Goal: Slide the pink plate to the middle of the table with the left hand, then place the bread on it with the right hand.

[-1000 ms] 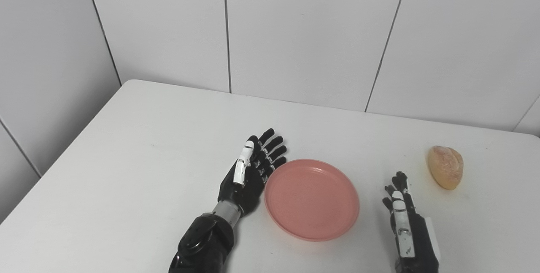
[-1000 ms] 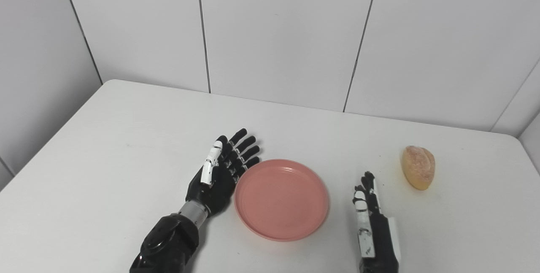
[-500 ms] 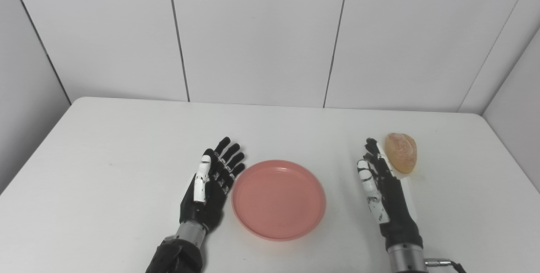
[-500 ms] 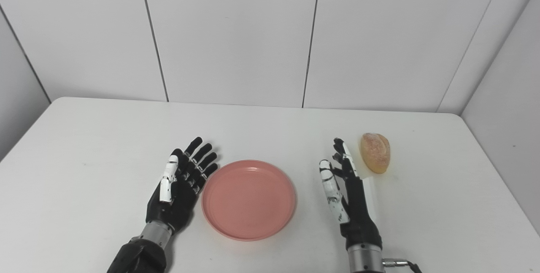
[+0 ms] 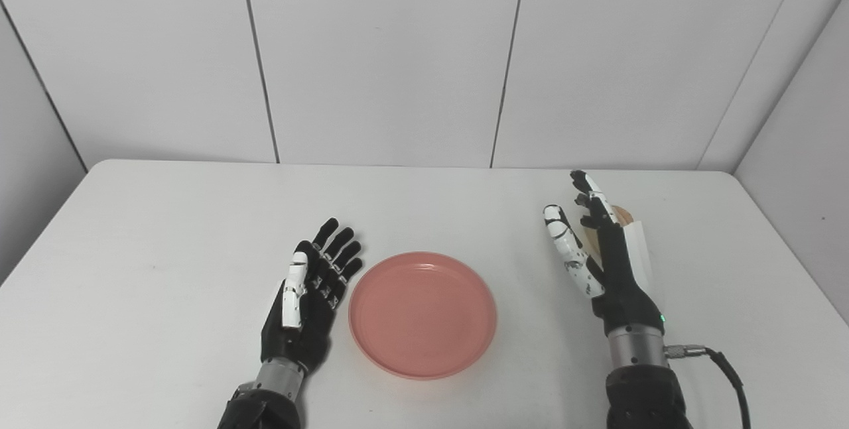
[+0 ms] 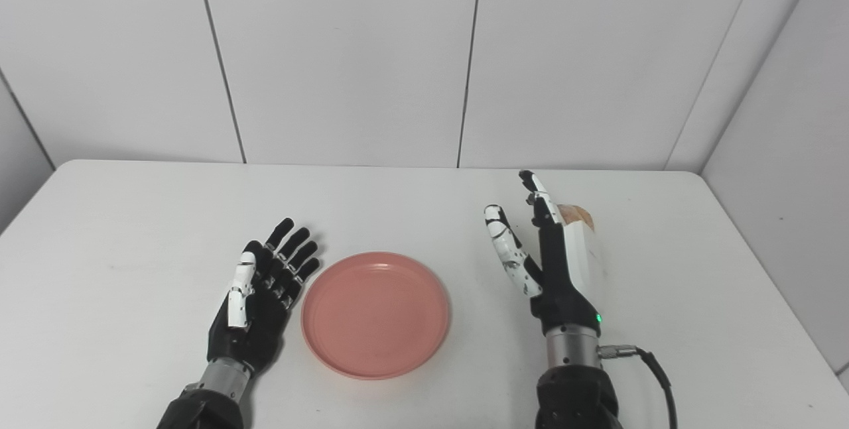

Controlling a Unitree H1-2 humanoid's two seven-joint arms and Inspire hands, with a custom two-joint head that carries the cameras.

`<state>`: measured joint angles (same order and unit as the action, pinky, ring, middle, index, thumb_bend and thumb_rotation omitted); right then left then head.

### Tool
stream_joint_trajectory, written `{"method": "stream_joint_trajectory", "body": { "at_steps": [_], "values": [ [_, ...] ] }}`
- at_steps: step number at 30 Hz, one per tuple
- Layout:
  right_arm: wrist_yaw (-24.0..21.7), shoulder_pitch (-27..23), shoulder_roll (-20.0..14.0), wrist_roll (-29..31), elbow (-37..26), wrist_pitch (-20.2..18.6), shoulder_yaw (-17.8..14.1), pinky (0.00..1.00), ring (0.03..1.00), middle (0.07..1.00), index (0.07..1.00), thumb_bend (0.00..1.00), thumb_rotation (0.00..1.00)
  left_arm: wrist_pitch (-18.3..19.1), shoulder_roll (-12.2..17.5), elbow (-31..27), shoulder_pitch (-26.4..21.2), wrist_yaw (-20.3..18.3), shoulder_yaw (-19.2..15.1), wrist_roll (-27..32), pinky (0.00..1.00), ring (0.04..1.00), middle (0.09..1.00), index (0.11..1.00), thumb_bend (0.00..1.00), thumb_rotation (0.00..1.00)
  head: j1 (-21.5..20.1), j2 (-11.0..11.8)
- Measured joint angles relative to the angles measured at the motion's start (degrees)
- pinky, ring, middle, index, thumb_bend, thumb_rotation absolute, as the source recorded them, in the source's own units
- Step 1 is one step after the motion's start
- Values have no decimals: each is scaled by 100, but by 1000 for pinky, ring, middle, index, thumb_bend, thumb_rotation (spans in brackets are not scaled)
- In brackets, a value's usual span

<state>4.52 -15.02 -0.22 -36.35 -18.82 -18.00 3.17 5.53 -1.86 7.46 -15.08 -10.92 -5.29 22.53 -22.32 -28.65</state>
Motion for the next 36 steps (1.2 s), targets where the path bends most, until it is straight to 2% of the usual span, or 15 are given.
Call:
{"method": "stream_joint_trajectory", "body": {
  "at_steps": [2,9,15,23,28,36],
  "values": [
    [1,-91,-20,-65,1,-37,-21,818,896,931,927,721,834,-25,24,22,-1,-37,-10,5,930,912,915,901,358,1000,-71,35],
    [103,-517,-299,-288,194,-124,-303,793,901,944,951,813,707,-80,77,88,-15,-131,-68,118,940,919,924,916,335,1000,-369,114],
    [400,-694,-479,-922,507,-287,-335,710,867,931,949,873,704,-93,114,127,-43,-143,-133,128,953,928,930,920,313,1000,-510,158],
    [417,-1042,-657,-1402,911,-809,-368,712,884,957,981,853,631,-97,129,150,-74,-137,-181,124,970,938,939,933,304,1000,-642,211],
    [424,-1128,-655,-1442,1319,-873,-541,711,883,955,980,860,623,-98,159,196,-106,-151,-203,130,970,933,935,930,304,1000,-677,255],
    [425,-1347,-593,-1651,1925,-912,-916,788,917,971,996,875,625,-95,190,198,-114,-157,-244,159,972,936,938,932,302,1000,-739,229]
  ]
}}
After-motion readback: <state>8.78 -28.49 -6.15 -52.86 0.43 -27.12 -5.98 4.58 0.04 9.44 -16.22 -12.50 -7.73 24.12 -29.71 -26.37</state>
